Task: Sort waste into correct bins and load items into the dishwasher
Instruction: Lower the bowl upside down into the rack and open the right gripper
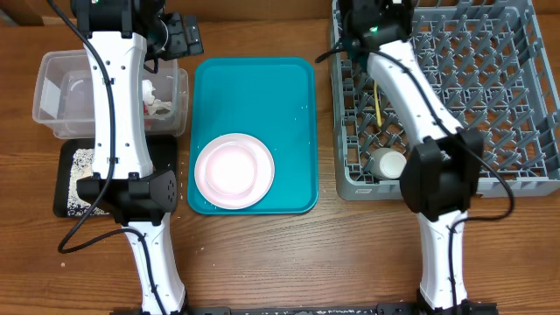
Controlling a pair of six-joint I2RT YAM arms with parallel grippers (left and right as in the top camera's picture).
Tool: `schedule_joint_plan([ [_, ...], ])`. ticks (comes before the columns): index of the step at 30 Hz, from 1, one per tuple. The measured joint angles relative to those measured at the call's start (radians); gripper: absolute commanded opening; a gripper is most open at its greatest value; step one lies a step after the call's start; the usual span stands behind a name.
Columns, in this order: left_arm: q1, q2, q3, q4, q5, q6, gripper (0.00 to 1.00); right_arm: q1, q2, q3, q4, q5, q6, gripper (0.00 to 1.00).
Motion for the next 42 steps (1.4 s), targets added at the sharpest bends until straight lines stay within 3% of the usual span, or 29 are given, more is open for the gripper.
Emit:
schedule_joint_plan([
  [3,0.0,0.0,0.0,0.0,0.0,0.0,1.0,-0.043,-0.074,-0.001,-0.081,-0.259,0.098,0.69],
  [8,0.0,0.0,0.0,0.0,0.0,0.0,1.0,-0.154,-0.182,0.0,-0.084,-0.548,0.222,0.49],
  [16,0.0,0.0,0.0,0.0,0.0,0.0,1.0,-0.296,-0.163,0.001,-0.048,-0.777,0.473,0.49],
  [24,0.0,0.0,0.0,0.0,0.0,0.0,1.0,-0.292,-0.023,0.001,0.039,-0.893,0.574,0.49],
  [39,0.0,0.0,0.0,0.0,0.0,0.0,1.0,-0.285,0.1,0.0,0.107,-0.921,0.658,0.49],
  [42,0.0,0.0,0.0,0.0,0.0,0.0,1.0,-0.285,0.127,0.0,0.105,-0.921,0.662,0.42],
])
